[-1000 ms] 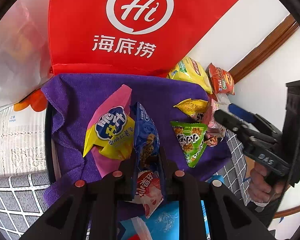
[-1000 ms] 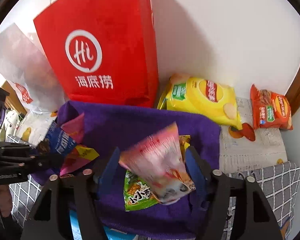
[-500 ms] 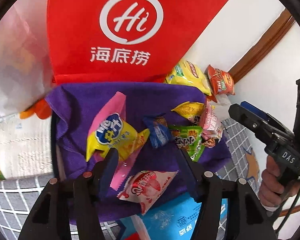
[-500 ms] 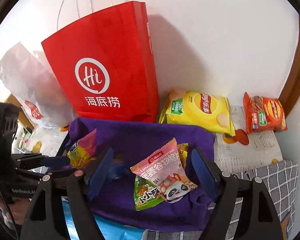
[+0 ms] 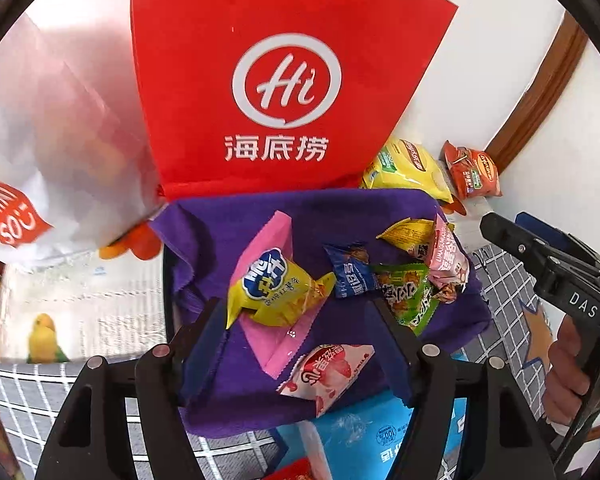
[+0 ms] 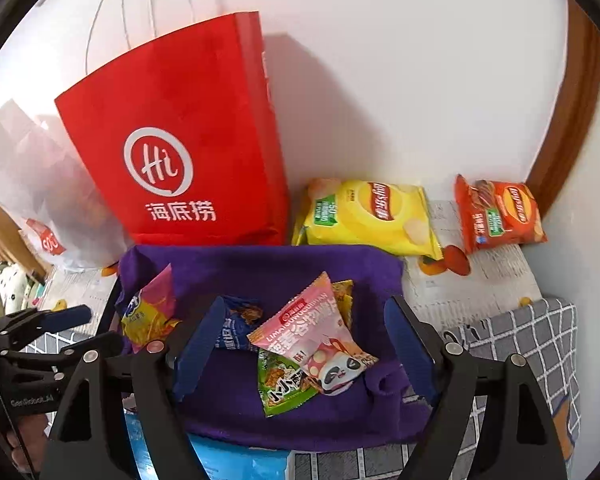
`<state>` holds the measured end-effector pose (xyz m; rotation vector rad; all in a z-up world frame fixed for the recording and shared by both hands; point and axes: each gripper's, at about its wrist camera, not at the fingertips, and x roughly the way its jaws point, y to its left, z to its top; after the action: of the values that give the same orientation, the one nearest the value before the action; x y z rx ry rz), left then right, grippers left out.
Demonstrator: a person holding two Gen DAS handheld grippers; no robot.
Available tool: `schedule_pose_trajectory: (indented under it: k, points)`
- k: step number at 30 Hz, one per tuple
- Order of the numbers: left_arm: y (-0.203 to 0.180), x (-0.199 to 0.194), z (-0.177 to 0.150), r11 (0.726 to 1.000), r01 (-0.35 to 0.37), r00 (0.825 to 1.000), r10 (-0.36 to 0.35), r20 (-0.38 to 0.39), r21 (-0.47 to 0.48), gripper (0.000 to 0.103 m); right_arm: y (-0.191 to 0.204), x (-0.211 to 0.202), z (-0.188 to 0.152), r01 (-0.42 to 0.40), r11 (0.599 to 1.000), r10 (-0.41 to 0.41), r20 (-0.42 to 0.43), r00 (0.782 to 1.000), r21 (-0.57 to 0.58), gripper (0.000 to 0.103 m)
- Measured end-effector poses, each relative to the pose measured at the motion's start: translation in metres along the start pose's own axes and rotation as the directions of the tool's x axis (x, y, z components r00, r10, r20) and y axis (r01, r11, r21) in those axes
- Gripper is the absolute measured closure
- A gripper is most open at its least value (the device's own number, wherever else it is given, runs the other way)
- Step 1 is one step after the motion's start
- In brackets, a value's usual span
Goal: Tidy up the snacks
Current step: 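Withdraw both open tools back from the purple towel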
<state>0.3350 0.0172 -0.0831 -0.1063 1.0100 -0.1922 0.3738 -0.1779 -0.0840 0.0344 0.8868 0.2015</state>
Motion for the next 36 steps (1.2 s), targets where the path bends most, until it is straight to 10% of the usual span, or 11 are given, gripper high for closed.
schedule_pose_trajectory:
  k: [36]
  points:
    - [-0.037, -0.148, -0.080, 0.994, 0.067, 0.978, -0.084, 0.191, 0.091, 0.033, 0.004, -0.141, -0.122, -0.032, 0.999, 0.029, 0.090, 0.996, 0.034, 0.021]
